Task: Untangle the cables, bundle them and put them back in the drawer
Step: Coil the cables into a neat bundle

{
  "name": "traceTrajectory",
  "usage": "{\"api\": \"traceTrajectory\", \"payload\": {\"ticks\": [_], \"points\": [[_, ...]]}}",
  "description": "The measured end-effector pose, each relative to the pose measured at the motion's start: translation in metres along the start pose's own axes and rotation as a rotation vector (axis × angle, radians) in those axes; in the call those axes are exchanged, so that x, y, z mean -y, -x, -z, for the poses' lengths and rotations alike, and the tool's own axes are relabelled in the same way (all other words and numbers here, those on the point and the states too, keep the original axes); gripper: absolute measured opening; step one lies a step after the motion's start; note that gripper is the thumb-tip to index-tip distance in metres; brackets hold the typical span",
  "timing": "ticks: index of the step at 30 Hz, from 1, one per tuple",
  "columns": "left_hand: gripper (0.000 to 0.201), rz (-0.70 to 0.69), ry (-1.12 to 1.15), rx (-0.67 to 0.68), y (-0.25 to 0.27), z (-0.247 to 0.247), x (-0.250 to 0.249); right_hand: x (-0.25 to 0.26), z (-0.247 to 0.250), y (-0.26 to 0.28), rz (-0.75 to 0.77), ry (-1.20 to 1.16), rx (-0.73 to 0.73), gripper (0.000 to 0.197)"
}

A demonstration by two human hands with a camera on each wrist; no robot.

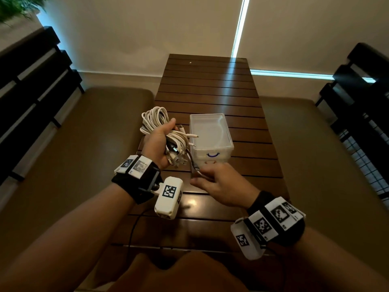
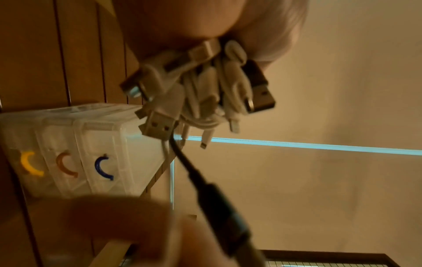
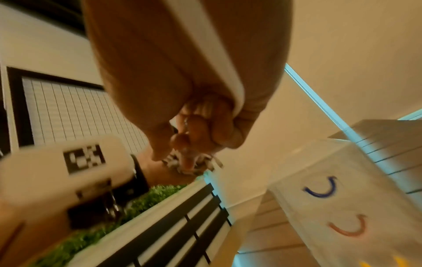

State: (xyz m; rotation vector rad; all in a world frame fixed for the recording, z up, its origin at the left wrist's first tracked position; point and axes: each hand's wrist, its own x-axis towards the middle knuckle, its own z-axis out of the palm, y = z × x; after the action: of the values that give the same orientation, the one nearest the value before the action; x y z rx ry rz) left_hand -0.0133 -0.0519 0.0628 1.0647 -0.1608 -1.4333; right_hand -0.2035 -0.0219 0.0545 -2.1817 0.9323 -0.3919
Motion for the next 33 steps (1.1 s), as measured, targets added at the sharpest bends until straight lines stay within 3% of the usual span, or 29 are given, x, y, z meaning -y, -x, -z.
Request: {"api": "traceTrajectory", "payload": {"ticks": [4,7,10,14,17,21,27,33], "points": [[0.016,-0.136,-0.185,-0.085,0.003,-0.004,0.011,0.021,0.026,-0.009,0.006,0.033,-0.272,0.02],[0.016,-0.137,-0.299,-0.045,0.01,-0.011,0.011,0.019,0.04,-0.017,0.014,0.12,-0.396,0.02],[0.023,-0.083,-0.446,0.068,0.014,-0.01,0.01,0.017,0.052,-0.023,0.051,0.146,-0.336,0.015],[0.037,-0.045,-0.663,0.211,0.017,-0.006,0.013,0.025,0.072,-0.028,0.07,0.233,-0.093,0.009],[0.055,0.092,-0.695,0.323,0.017,-0.003,0.01,0.029,0.082,-0.031,0.074,0.229,0.032,0.013],[0.059,0.31,-0.458,0.543,0.018,-0.002,0.008,0.032,0.081,-0.035,0.107,0.071,0.006,0.015],[0.053,0.292,-0.342,0.738,0.017,0.001,0.009,0.032,0.071,-0.045,0.08,-0.158,0.008,0.013],[0.055,0.248,-0.445,0.74,0.016,0.005,0.001,0.027,0.053,-0.042,0.133,-0.313,-0.219,0.009]]}}
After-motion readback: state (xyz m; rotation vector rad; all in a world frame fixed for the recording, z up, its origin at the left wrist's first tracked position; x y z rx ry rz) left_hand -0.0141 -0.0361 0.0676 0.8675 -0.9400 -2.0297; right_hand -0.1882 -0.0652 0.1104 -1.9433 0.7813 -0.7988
